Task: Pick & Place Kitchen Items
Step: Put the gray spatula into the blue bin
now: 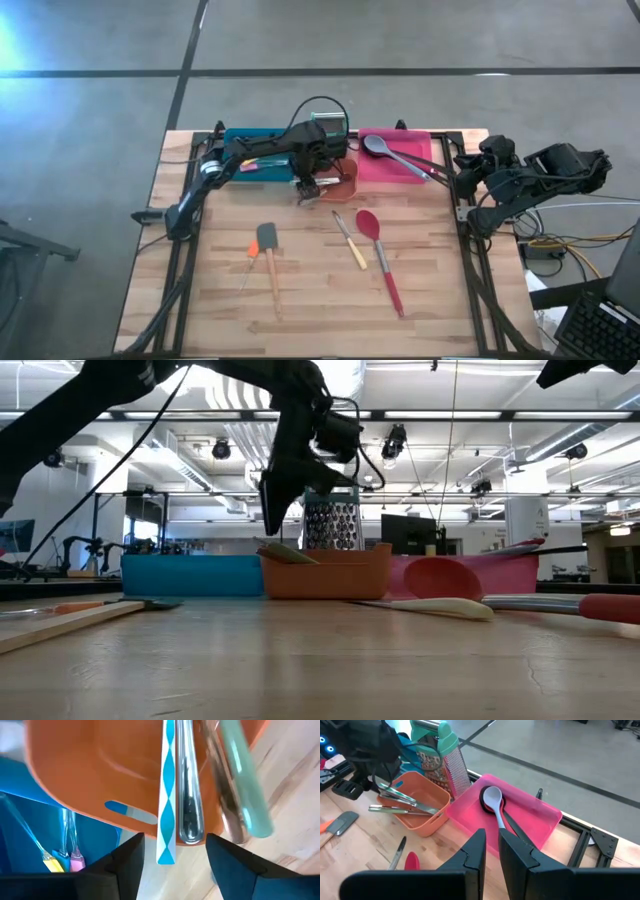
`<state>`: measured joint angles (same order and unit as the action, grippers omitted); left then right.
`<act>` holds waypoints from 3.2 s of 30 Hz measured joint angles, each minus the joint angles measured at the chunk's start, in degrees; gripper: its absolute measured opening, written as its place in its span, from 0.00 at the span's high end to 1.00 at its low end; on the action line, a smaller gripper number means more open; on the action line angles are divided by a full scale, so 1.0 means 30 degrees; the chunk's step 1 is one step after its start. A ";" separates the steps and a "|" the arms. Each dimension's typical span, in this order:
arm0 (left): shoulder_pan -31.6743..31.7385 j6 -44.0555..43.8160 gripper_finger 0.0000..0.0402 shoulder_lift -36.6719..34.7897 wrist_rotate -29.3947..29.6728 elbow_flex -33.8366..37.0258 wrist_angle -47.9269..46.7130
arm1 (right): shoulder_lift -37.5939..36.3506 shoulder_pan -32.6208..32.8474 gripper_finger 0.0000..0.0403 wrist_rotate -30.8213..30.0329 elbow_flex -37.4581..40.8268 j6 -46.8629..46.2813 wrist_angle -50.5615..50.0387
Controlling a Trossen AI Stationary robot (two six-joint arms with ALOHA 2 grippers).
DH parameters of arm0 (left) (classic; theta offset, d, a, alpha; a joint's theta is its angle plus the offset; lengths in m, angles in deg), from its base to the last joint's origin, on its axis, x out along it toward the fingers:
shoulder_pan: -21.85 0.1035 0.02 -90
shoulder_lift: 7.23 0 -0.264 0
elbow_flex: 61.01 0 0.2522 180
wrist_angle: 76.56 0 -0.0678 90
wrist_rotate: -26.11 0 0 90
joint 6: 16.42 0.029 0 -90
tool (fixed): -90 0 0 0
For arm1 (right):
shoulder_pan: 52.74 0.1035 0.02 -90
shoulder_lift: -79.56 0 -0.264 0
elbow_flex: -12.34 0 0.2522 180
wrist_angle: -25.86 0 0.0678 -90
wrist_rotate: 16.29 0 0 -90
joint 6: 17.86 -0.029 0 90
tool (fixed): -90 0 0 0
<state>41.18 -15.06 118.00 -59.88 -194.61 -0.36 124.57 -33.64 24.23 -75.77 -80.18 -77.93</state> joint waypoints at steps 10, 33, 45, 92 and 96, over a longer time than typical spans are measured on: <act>-0.0299 -0.3090 0.46 -0.2594 -0.0073 -0.1275 0.0036 | 0.0015 0.0006 0.88 -0.0005 0.0000 -0.0073 0.0002; -0.7050 -1.8852 0.53 -1.0883 0.4184 0.7117 0.1511 | -0.4208 0.0056 0.96 -0.0080 -0.0044 0.6808 0.4352; -0.9102 -2.6276 0.54 -1.2874 0.2274 1.5716 0.8717 | -0.9548 0.0049 0.98 0.2403 0.0456 0.8739 0.2529; -1.1112 -3.4509 0.60 -0.9744 -0.1158 2.3708 1.8513 | -1.2371 0.0035 0.98 0.3024 0.3111 0.8648 0.1102; -1.0889 -3.3876 0.66 -0.9632 -0.1291 2.3728 1.8435 | -1.2364 0.0042 0.98 0.3024 0.3111 0.8648 0.1108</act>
<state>8.51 -116.69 89.10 -63.75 -123.42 54.94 87.48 -33.52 33.30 -66.44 -54.24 -74.60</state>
